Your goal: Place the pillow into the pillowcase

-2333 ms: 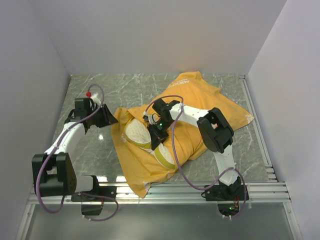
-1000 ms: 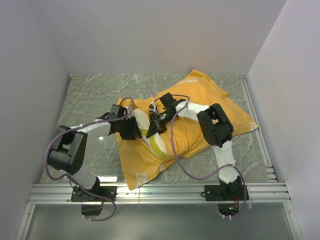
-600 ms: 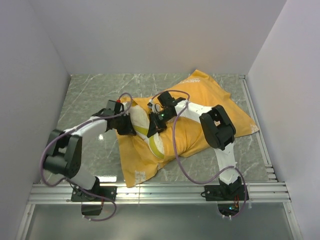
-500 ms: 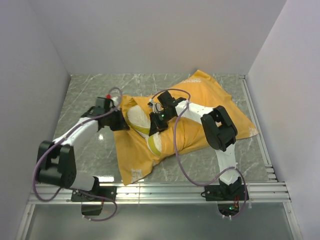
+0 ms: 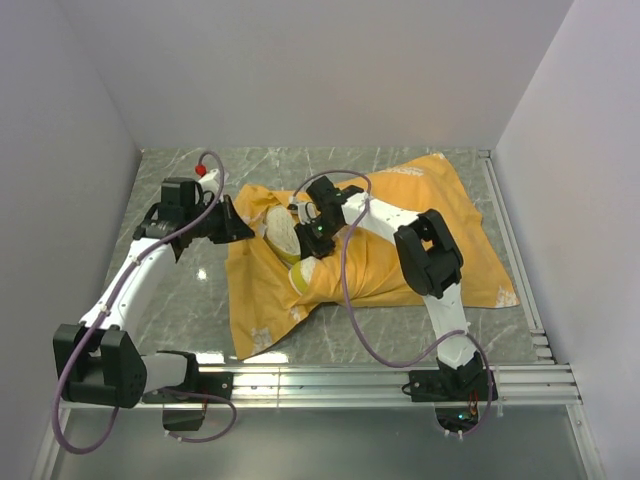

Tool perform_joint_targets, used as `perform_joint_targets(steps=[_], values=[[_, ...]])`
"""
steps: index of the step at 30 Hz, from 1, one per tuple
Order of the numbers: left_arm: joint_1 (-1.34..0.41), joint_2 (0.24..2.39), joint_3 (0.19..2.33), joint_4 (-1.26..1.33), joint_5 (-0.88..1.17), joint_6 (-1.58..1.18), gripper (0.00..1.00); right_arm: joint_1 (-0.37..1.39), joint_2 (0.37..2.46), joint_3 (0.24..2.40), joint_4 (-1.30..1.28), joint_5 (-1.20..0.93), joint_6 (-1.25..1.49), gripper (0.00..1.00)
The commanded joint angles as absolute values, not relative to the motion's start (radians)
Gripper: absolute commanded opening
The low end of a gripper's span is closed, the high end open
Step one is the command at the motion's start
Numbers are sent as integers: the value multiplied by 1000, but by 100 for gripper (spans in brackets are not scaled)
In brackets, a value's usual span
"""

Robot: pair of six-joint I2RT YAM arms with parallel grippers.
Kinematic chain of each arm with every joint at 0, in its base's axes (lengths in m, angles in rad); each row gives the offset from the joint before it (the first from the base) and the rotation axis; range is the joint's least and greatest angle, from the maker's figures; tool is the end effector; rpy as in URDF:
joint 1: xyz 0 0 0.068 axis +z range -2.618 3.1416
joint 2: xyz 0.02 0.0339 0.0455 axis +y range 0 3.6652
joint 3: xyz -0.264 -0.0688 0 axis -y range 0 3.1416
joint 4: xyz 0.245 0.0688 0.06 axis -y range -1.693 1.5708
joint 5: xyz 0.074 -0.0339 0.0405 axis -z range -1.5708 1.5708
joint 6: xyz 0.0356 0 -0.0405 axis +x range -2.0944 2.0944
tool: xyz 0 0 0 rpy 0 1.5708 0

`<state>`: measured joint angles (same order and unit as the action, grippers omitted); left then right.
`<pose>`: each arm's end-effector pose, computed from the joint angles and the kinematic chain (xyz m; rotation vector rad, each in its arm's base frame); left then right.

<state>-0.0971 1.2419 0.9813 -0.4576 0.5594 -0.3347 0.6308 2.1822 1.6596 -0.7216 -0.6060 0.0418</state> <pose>0.2623 -0.0445 0.2896 0.0251 2.3032 -0.8630 0.3489 0.2800 0.1616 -0.9742 2.7027 1.0027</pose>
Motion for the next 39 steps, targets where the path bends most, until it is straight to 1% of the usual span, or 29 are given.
perform_joint_targets(steps=[1,2,4,6,8,10,11,13,14,15,17,18,19,20,22,23,26,28,31,35,39], values=[[-94,1191,1100,-295,621,-267,0,640,2302,1665,-1060,-397,-104,0],[-98,1171,1094,-270,611,-267,0,643,2322,1681,-1074,-400,-115,0],[-98,1137,1091,-226,681,-276,0,656,2336,1690,-1100,-399,-129,0],[-130,1166,1141,-293,760,-226,0,655,2338,1692,-1074,-400,-108,0],[-173,1175,1173,-354,752,-186,0,650,2338,1719,-1072,-406,-106,0],[-175,1143,1152,-301,746,-205,0,658,2348,1738,-1101,-425,-132,0],[-175,1134,1131,-264,764,-224,0,670,2359,1733,-1114,-429,-141,0],[-193,1155,1150,-280,832,-193,0,681,2355,1697,-1098,-445,-146,0],[-222,1176,1199,-338,824,-164,0,673,2344,1697,-1083,-452,-132,0],[-232,1225,1222,-453,822,-120,0,660,2338,1719,-1069,-478,-111,0],[-232,1265,1265,-578,821,-51,0,596,2313,1771,-1058,-575,-69,0],[-232,1287,1269,-625,813,59,0,571,2306,1843,-1045,-604,-30,0],[-232,1295,1263,-714,804,110,0,549,2295,1880,-1031,-648,-5,0],[-232,1301,1255,-747,772,161,0,525,2269,1913,-978,-669,55,0],[-232,1319,1215,-816,758,270,0,494,2220,1962,-933,-692,78,0],[-232,1330,1197,-822,744,311,0,495,2204,1959,-904,-684,69,0],[-233,1338,1131,-789,724,348,0,488,2137,1875,-826,-774,124,0],[-239,1338,1095,-758,718,350,0,482,2109,1806,-708,-788,161,0],[-277,1345,1066,-707,735,338,0,474,2065,1723,-539,-785,294,0],[-317,1348,1052,-657,791,276,0,472,2036,1628,-341,-660,455,0],[-357,1351,1069,-690,865,299,0,480,2046,1608,-269,-523,572,0]])
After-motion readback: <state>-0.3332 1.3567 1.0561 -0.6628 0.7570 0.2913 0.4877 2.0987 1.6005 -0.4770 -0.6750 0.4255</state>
